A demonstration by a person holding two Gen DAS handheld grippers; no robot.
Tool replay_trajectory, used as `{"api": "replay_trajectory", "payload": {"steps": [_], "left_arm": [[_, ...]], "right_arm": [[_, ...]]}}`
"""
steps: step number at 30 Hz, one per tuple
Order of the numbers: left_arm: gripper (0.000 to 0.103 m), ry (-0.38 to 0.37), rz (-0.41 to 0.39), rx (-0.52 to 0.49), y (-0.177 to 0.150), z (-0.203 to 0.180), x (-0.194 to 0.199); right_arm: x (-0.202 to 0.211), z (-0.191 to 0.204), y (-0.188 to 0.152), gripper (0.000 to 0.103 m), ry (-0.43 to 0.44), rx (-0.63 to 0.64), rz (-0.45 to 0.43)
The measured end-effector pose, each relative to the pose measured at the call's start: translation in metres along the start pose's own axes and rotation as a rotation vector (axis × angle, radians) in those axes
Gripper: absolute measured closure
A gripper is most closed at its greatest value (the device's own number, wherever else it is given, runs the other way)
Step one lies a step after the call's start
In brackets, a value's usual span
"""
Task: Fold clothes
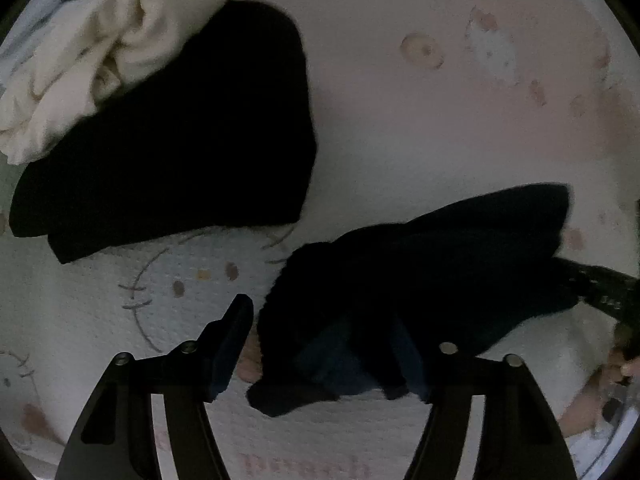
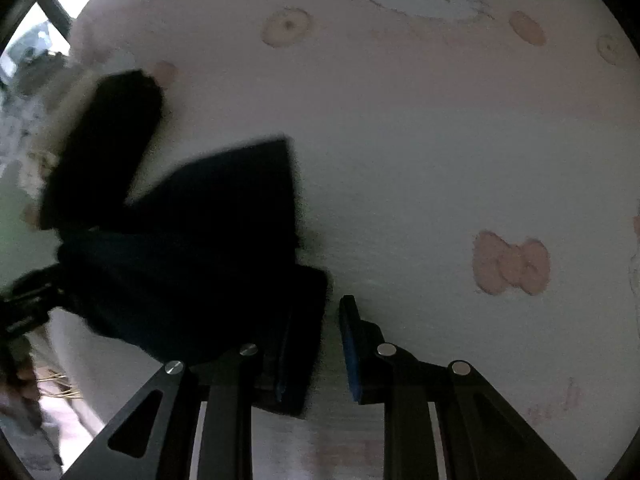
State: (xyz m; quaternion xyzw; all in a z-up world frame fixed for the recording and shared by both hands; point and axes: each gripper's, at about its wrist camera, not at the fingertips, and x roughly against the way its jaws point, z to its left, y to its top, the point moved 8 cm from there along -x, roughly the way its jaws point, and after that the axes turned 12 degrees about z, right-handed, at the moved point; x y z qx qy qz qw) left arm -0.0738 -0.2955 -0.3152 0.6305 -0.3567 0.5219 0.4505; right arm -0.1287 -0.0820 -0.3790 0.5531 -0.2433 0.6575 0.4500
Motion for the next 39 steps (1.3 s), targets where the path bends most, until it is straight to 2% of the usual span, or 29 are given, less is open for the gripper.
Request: {"api": "replay_trajectory", "payload": {"steps": [6, 10, 12, 14, 18, 22, 25, 26, 32, 35, 39], "left_arm": [[0.034, -0.088, -0.011, 0.087, -0.002, 0.009, -0.004], [0.034, -0.144, -0.027, 0.126, -0.006, 0.012, 0.013], [0.034, -0.152, -0.032, 0.118, -0.011, 0.009, 0.022], [0.033, -0.150, -0.039, 0.104, -0.017, 0.006, 0.031], [0.033, -0.144, -0.061, 0.082, -0.036, -0.001, 0.046], [0.033, -0.198, -0.078, 0.122, -0.048, -0.002, 0.059], [0.031, -0.299, -0.073, 0.204, -0.063, 0.001, 0.067], [0.027, -0.345, -0.072, 0.237, -0.064, -0.003, 0.066], [0.024, -0.596, -0.045, 0.405, -0.075, -0.029, 0.051], [0.024, -0.680, -0.007, 0.463, -0.075, -0.037, 0.041], [0.024, -0.733, -0.024, 0.510, -0.071, -0.040, 0.034]], "right_arm": [[0.003, -0.003, -0.003, 0.083, -0.002, 0.002, -0.003], [0.015, -0.002, -0.005, 0.081, 0.020, -0.031, -0.006], [0.025, 0.002, -0.006, 0.075, 0.035, -0.045, -0.021], [0.035, 0.004, -0.009, 0.054, 0.040, -0.055, -0.035], [0.053, 0.006, -0.015, 0.053, 0.076, -0.102, -0.055], [0.065, 0.011, -0.021, 0.053, 0.143, -0.177, -0.064], [0.073, 0.018, -0.025, 0.045, 0.212, -0.227, -0.080], [0.075, 0.018, -0.028, 0.043, 0.242, -0.245, -0.088], [0.082, 0.016, -0.053, 0.042, 0.396, -0.345, -0.089], [0.072, 0.020, -0.056, 0.042, 0.446, -0.391, -0.076], [0.060, 0.022, -0.056, 0.042, 0.512, -0.467, -0.067]]}}
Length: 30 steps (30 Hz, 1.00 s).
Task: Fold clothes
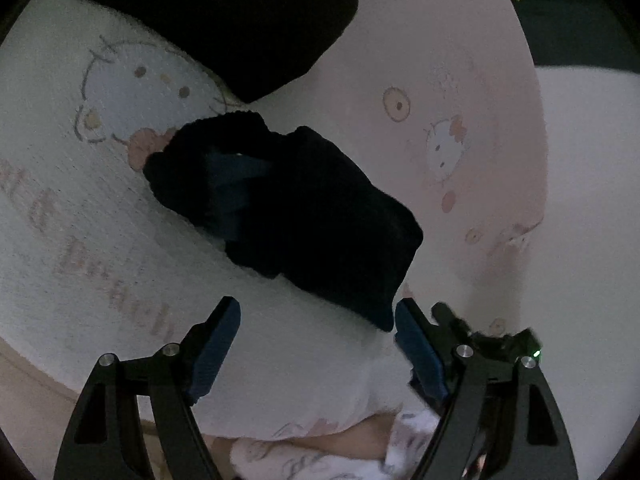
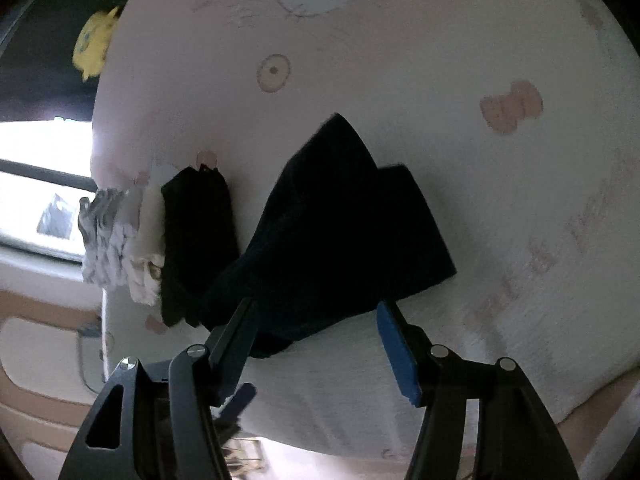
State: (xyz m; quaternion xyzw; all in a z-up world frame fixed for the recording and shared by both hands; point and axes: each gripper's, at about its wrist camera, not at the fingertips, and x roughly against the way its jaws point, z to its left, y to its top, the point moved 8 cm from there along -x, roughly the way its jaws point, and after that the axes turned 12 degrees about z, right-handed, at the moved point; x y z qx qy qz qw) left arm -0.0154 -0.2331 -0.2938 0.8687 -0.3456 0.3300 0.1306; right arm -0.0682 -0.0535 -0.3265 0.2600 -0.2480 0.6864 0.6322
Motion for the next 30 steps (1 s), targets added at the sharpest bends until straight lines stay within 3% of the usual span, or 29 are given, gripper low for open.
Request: {"api": "replay_trajectory", "payload": {"steps": [7, 12, 15, 19, 25, 30], "left_arm": [[0.024, -0.128, -0.043, 0.104, 0.011, 0.006, -0.021], [0.023, -0.181, -0.044, 0.174, 0.012, 0.018, -0.040], [0.019, -0.219, -0.084, 0.117, 0.018, 0.009, -0.039], [0.017, -0.203, -0.083, 0.047, 0.026, -0.004, -0.046], [0.017, -0.209, -0.143, 0.070, 0.041, -0.010, -0.045], [0.016, -0.054, -0.254, 0.074, 0.051, -0.003, -0.026]], "right_arm": [[-0.012, -0.024, 0.002, 0.041, 0.143, -0.190, -0.051], [-0.029, -0.038, 0.001, 0.035, 0.123, -0.236, -0.049], [-0.035, -0.038, 0.006, 0.034, 0.151, -0.228, -0.074], [-0.039, -0.032, 0.016, 0.032, 0.190, -0.198, -0.103], [-0.042, -0.026, 0.034, 0.032, 0.199, -0.170, -0.149], [-0.045, -0.020, 0.043, 0.032, 0.184, -0.154, -0.162]]}}
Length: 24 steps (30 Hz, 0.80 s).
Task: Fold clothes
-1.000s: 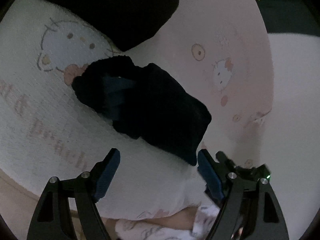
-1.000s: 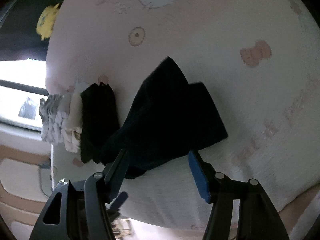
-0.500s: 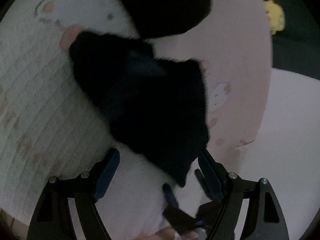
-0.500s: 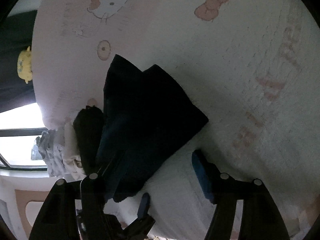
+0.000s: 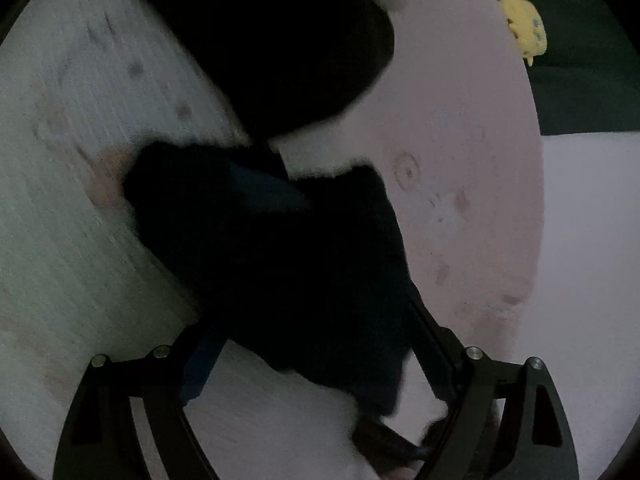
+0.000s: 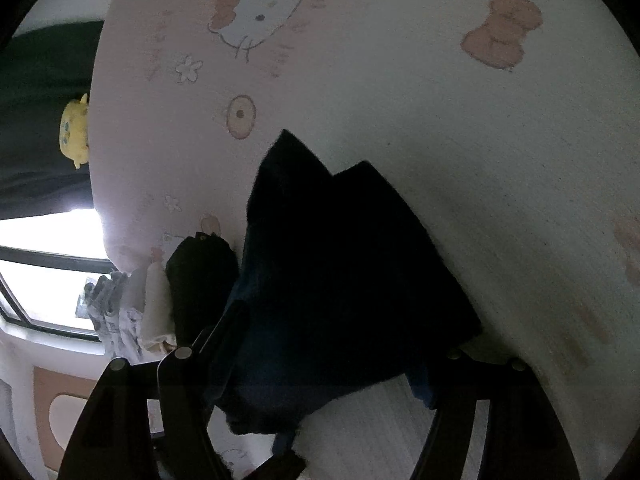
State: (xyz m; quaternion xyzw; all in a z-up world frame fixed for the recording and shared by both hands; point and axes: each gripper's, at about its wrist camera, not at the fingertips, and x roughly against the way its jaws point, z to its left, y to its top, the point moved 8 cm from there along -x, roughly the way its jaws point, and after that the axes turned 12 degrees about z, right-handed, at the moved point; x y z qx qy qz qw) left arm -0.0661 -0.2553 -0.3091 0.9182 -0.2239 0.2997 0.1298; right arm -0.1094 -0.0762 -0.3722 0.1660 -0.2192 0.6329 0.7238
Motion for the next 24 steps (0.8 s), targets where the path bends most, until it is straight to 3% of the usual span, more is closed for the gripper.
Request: {"api": "replay_trajectory", "payload": {"steps": [5, 11, 16, 18, 20, 24], "left_arm": [[0.016, -0.036, -0.018, 0.061, 0.019, 0.008, 0.009], [0.016, -0.021, -0.038, 0.110, 0.041, 0.004, 0.003], [0.017, 0.101, 0.001, -0.007, 0.040, -0.013, -0.008], [0.026, 0.158, 0.006, -0.043, 0.039, -0.015, -0.010], [0.050, 0.214, 0.010, -0.073, 0.038, -0.016, -0.011], [0.059, 0.258, 0.037, -0.101, 0.036, -0.018, -0.008]], "right_arm": [[-0.012, 0.010, 0.003, 0.032, 0.004, -0.003, -0.026], [-0.029, 0.024, 0.012, 0.030, -0.021, -0.010, -0.031], [-0.036, 0.030, 0.017, 0.029, -0.069, 0.031, -0.029], [-0.039, 0.034, 0.016, 0.030, -0.108, 0.074, -0.021], [-0.042, 0.036, 0.016, 0.049, -0.174, 0.129, -0.019], [-0.044, 0.035, 0.014, 0.062, -0.267, 0.208, 0.003]]}}
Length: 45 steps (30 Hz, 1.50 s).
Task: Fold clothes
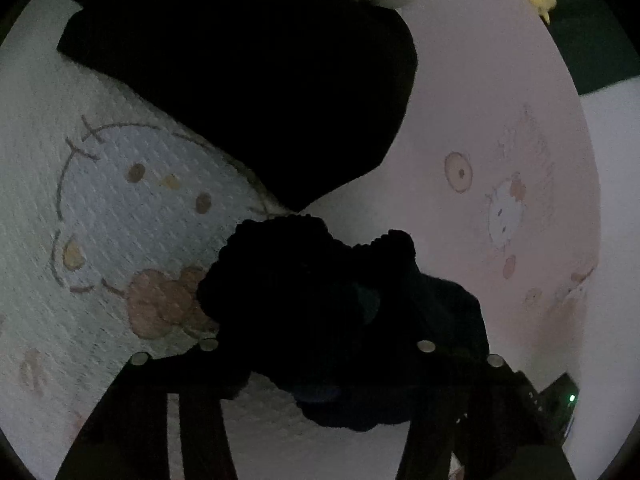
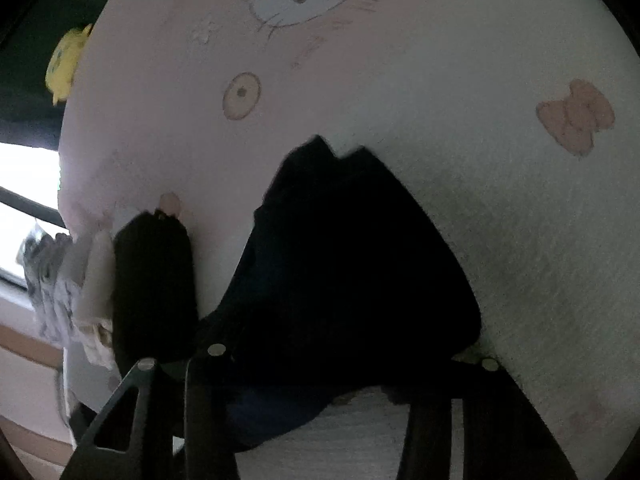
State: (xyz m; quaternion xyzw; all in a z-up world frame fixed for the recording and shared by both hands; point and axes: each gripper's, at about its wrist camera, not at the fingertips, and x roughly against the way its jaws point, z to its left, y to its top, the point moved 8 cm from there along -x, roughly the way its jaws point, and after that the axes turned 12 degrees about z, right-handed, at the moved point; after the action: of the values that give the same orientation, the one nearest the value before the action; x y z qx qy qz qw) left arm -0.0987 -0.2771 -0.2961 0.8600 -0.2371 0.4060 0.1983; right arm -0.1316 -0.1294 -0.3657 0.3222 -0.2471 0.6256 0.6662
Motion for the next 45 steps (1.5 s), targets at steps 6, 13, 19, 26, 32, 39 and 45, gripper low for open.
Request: {"api": "replay_trajectory", "payload": {"steps": [6, 13, 19, 26, 32, 39, 45], "left_arm": [[0.066, -0.050, 0.042, 0.074, -0.014, -0.004, 0.008], [0.066, -0.041, 0.000, 0.152, -0.046, 0.006, 0.024], [0.066, -0.061, 0.017, 0.186, -0.067, 0.015, 0.019], [0.063, -0.027, 0.042, 0.044, -0.061, -0.001, 0.023], [0.030, 0.000, 0.156, -0.054, -0.064, 0.009, 0.035], [0.029, 0.128, 0.182, -0.186, -0.067, 0.015, 0.064], [0.029, 0.137, 0.173, -0.210, -0.067, 0.025, 0.070]], "right_arm": [[-0.001, 0.019, 0.014, 0.069, -0.025, 0.143, 0.047], [-0.008, 0.055, 0.036, 0.069, -0.117, 0.434, 0.149], [-0.013, 0.056, 0.041, 0.069, -0.195, 0.609, 0.206], [-0.014, 0.040, 0.043, 0.060, -0.176, 0.532, 0.246], [0.003, 0.018, 0.039, 0.026, -0.321, 0.366, 0.248], [0.037, 0.026, 0.009, 0.026, -0.299, 0.319, 0.188], [0.053, 0.042, -0.014, 0.026, -0.290, 0.346, 0.175]]}}
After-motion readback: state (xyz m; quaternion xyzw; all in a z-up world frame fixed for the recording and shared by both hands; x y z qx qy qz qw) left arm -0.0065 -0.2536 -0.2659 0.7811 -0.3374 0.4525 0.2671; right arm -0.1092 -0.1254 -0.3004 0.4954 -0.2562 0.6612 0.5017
